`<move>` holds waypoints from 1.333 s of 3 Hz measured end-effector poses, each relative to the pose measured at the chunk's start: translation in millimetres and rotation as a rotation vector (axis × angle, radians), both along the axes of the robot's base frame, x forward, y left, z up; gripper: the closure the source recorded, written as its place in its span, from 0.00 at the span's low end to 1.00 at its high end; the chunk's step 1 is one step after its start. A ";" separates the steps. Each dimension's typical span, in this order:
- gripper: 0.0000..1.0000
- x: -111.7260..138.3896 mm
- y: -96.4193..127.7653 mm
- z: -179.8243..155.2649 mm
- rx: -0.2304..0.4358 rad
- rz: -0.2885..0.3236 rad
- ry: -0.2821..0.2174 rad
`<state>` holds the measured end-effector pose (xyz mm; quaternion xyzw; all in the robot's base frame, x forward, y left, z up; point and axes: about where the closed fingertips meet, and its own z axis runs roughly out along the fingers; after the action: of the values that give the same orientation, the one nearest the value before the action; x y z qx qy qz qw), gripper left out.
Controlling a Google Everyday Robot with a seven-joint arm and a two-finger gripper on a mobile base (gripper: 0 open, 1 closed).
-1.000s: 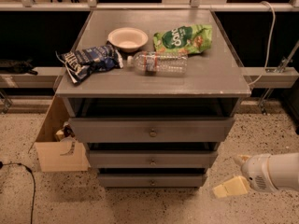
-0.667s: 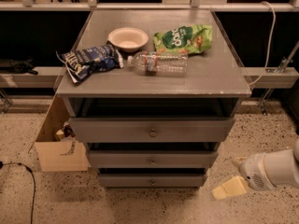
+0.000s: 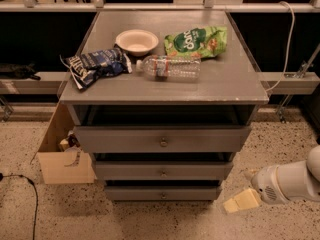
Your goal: Open bottom drawer
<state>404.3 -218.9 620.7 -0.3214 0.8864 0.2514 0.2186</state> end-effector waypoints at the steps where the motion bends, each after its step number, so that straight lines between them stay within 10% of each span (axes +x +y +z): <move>1: 0.00 8.8 17.4 -28.0 0.043 -0.007 -0.001; 4: 0.00 65.4 69.2 -228.1 0.113 -0.161 0.004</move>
Offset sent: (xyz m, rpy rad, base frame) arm 0.0585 0.0697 -0.1834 0.1809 -0.0615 -0.1598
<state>469.6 -149.7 392.6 -0.2358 0.8942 0.2833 0.2542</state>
